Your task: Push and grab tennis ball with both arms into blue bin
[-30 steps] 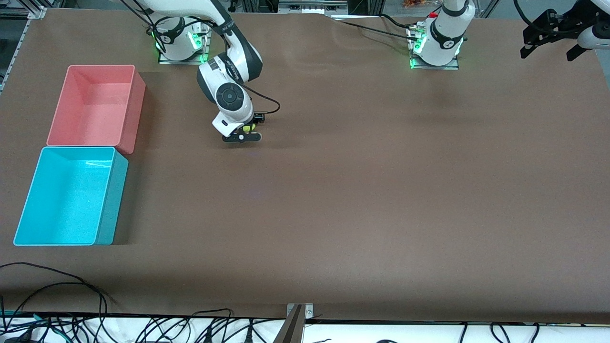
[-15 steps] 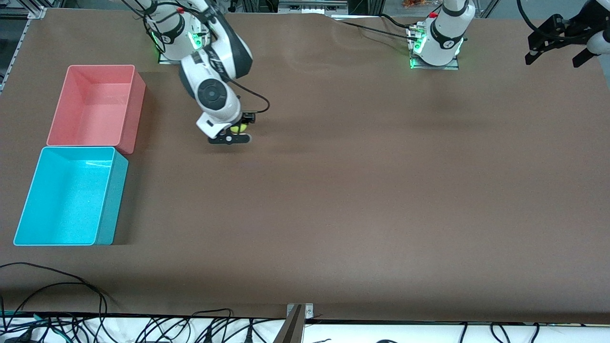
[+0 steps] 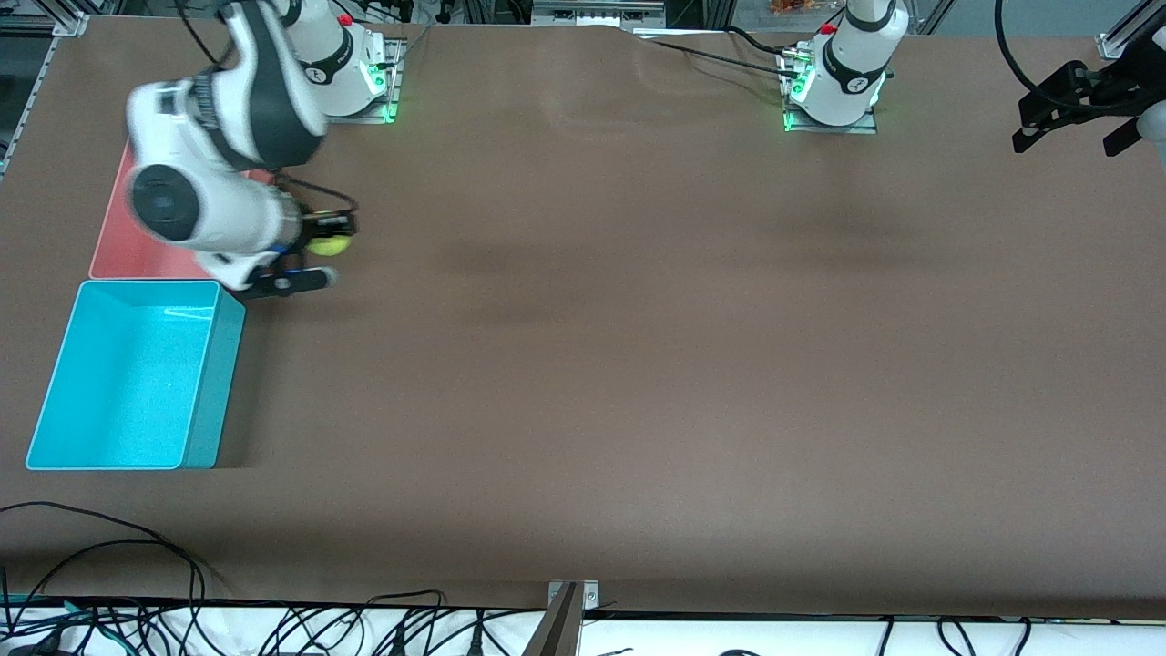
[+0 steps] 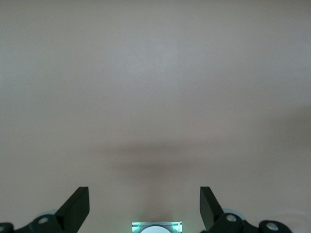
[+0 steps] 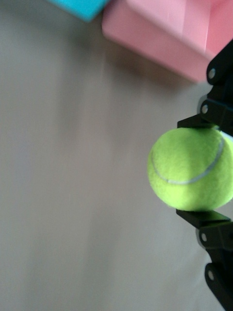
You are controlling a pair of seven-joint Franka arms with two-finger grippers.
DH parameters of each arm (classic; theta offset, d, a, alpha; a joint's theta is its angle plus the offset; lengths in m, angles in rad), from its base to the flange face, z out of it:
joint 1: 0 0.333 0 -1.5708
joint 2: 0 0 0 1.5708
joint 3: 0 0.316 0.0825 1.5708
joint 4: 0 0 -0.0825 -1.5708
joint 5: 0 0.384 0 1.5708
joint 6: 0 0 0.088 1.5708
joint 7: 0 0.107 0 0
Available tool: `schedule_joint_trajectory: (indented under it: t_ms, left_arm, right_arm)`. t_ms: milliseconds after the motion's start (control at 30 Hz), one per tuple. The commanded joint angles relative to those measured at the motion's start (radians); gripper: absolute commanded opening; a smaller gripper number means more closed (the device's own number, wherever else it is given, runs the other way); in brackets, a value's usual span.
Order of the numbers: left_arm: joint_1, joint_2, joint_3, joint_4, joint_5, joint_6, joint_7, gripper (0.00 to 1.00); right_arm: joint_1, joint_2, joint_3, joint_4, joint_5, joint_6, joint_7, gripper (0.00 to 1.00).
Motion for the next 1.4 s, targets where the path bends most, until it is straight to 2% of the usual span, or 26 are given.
schedule_joint_trajectory:
  t_ms: [0,200,400,633,867,1133,1233,1367]
  left_arm:
    - [0.002,0.028,-0.001,0.052,0.001,-0.006,-0.008,1.00]
    - [0.002,0.031,-0.001,0.052,0.002,-0.006,-0.008,1.00]
    - [0.004,0.031,0.001,0.052,0.002,-0.006,-0.008,1.00]
    - [0.004,0.037,0.001,0.052,0.002,-0.006,-0.008,1.00]
    - [0.005,0.037,0.001,0.053,0.002,-0.006,-0.008,1.00]
    - [0.005,0.039,0.001,0.053,0.002,0.001,-0.008,1.00]
    - [0.005,0.039,0.001,0.053,0.002,0.001,-0.008,1.00]
    - [0.005,0.039,0.001,0.053,0.002,0.001,-0.008,1.00]
  right_arm:
    - [0.004,0.015,-0.103,0.013,-0.050,-0.023,-0.186,0.25]
    - [-0.014,0.055,-0.230,0.010,-0.088,0.059,-0.434,0.25]
    - [-0.111,0.122,-0.238,0.008,-0.084,0.167,-0.626,0.25]
    - [-0.157,0.193,-0.235,0.008,-0.048,0.311,-0.734,0.25]
    - [-0.172,0.315,-0.233,0.008,0.122,0.400,-0.826,0.25]
    - [-0.228,0.452,-0.233,0.018,0.378,0.484,-1.064,0.25]
    - [-0.235,0.469,-0.233,0.018,0.415,0.483,-1.090,0.25]
    - [-0.241,0.471,-0.233,0.016,0.417,0.469,-1.090,0.27]
